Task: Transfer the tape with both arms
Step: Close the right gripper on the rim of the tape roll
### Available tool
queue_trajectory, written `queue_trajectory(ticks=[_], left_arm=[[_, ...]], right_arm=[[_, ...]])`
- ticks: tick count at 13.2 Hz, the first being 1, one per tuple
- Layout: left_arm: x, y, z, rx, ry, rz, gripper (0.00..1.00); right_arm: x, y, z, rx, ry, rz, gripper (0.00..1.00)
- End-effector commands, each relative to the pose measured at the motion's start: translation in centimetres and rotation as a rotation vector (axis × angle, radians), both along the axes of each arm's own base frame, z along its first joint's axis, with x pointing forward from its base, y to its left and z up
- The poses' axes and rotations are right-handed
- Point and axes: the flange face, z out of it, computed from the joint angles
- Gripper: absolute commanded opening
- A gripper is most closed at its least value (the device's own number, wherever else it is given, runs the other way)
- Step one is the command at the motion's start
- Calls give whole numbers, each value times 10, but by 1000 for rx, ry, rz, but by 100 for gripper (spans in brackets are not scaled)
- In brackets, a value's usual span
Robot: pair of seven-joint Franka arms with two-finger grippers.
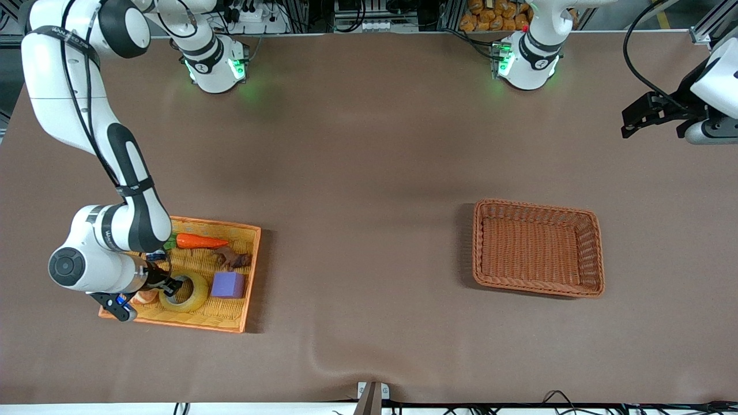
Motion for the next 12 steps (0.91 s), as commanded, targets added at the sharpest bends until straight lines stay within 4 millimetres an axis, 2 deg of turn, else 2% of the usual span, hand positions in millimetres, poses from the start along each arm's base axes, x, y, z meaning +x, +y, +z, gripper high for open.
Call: queue_trajectory(ticks=[1,3,4,9,12], left_arm=[[3,3,5,24,-7,-19,100],[3,3,5,24,-7,-19,100],[3,4,4,22,-5,-18,100],[7,4,-1,22,1,-18,100],[5,2,2,22,-5,-21,100]], right_arm=[[5,0,8,13,-11,0,0],[8,1,25,11,-31,22,0],[9,-1,41,10,-49,38,0],[3,-6,145,7,-79,100,0],[-12,10,188,16,-37,128,0]])
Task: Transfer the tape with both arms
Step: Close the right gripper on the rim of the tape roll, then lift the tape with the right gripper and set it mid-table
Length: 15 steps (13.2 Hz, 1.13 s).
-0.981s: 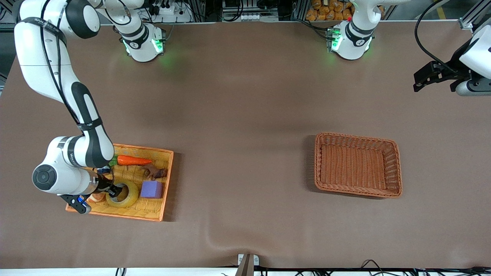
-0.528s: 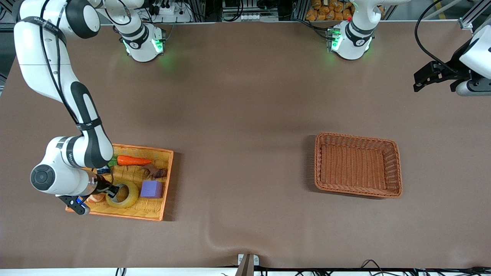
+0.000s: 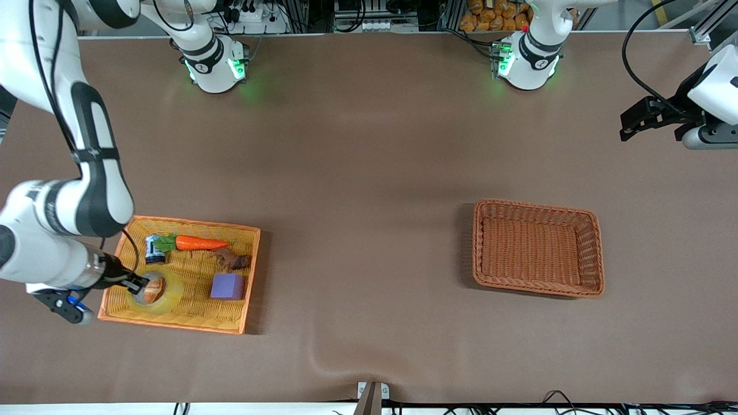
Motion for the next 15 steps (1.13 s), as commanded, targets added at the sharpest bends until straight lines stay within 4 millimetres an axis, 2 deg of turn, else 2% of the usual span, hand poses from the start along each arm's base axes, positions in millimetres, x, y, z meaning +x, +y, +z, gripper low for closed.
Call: queue_trajectory(ticks=[1,3,4,6,9,11,12,14,15], left_arm=[[1,2,8,21,-15,-22,100],[1,3,8,22,-15,-21,100],[1,3,10,21,-18,-21,100],[2,3,17,21,-35,-20,100],[2,3,16,21,-32,-20,100],[2,3,16,21,-32,-20,100],[2,3,16,21,-32,-20,100],[2,3,17,21,-33,-20,100],[2,3,17,21,-35,-19,100]], right_arm=[[-19,24,38,28,38,53,0],[-35,66,56,60,107,153,0],[-42,100,57,83,135,210,0],[-56,174,63,133,146,315,0],[-94,295,53,136,179,367,0],[-124,380,32,138,162,383,0],[-142,420,14,129,164,360,0],[-195,500,-19,106,182,326,0],[-215,529,-34,100,162,296,0]])
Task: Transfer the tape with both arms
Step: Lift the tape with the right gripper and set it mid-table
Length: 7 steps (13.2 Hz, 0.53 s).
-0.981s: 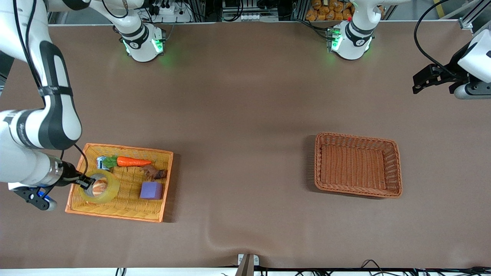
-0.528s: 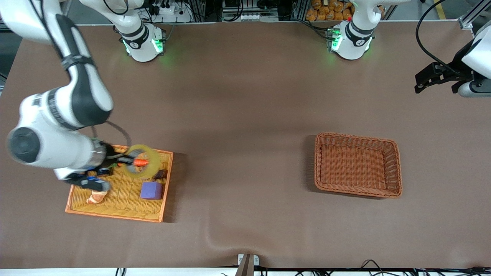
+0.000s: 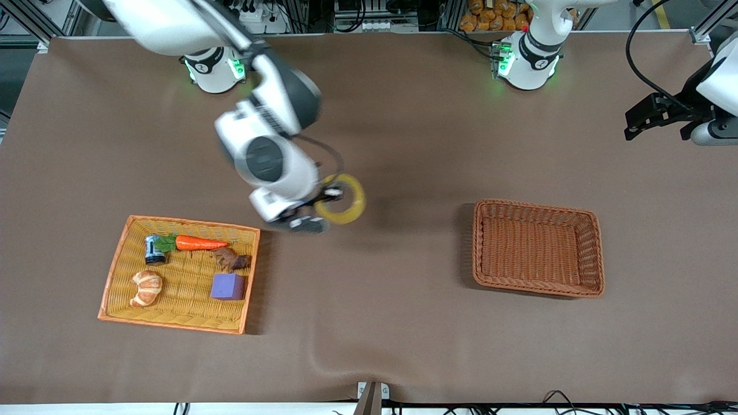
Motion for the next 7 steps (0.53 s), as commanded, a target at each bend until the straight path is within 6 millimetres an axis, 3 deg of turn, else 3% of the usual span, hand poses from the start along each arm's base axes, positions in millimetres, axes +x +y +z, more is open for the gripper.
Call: queue_trajectory(ticks=[1,2,3,4,5,6,7], left_arm=[[2,3,4,24,-7,-21,100],[2,3,5,24,-8,-19,100],[2,3,5,24,-8,-19,100],[2,3,5,24,-8,-19,100],[2,3,6,24,-10,-17,100],[2,3,5,24,-8,-17,100],[2,3,5,24,-8,-17,100]], right_arm=[[-47,74,-36,-10,-49,-87,0],[-66,95,-56,-21,-77,-87,0],[-70,105,-77,-34,-137,-73,0],[-64,106,-91,-23,-174,-95,34],[-61,106,-91,-3,-185,-110,92],[-57,104,-86,-4,-186,-134,100],[-54,101,-83,-9,-184,-173,100]])
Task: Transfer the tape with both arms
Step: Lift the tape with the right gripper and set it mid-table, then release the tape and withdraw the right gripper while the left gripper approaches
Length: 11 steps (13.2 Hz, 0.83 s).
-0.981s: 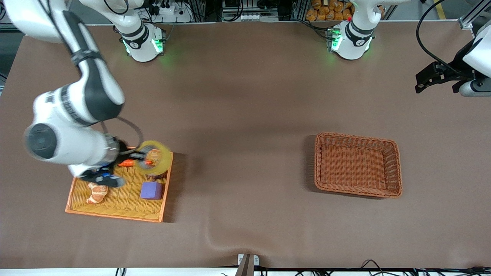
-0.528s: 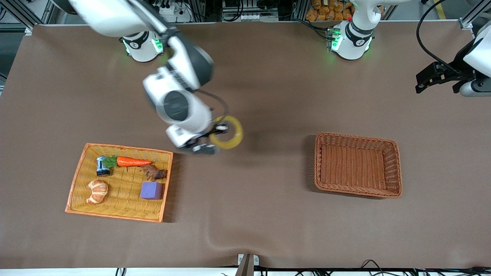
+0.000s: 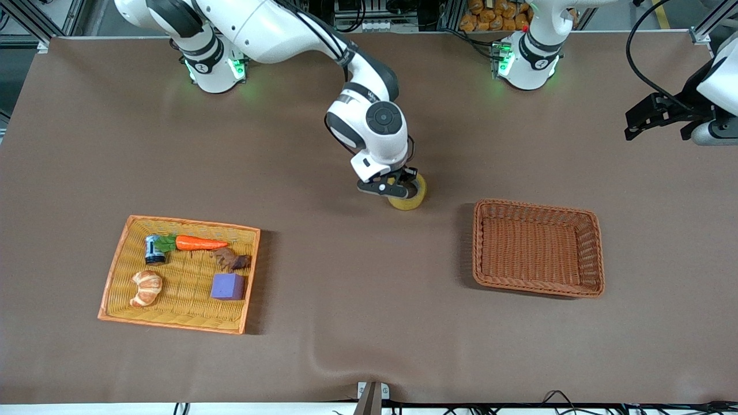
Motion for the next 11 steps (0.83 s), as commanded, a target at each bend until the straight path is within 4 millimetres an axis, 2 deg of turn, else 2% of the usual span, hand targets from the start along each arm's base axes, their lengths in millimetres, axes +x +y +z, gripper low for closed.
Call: queue_trajectory(ticks=[1,2,3,4,6,7,8,9,10,11], left_arm=[[2,3,6,24,-10,-18,100],[2,3,5,24,-8,-20,100],[2,3,4,27,-7,-18,100],[3,4,3,31,-5,-19,100],[6,3,-1,31,2,-19,100],[9,1,-7,33,12,-16,100],[15,1,-16,46,27,-1,100],[22,4,-25,50,41,-8,100],[32,7,-42,35,66,-8,100],[40,-5,-49,15,51,-27,100]], right_arm=[[18,-9,24,3,-26,-80,100],[28,-19,29,-3,-26,-93,100],[48,-41,35,-22,-10,-125,100],[69,-70,43,-50,11,-161,100],[96,-120,38,-124,71,-133,100],[111,-152,33,-156,104,-98,100],[132,-197,35,-165,142,-63,100],[140,-235,40,-168,171,-2,100],[138,-260,52,-164,167,59,100],[136,-282,63,-164,157,84,100]])
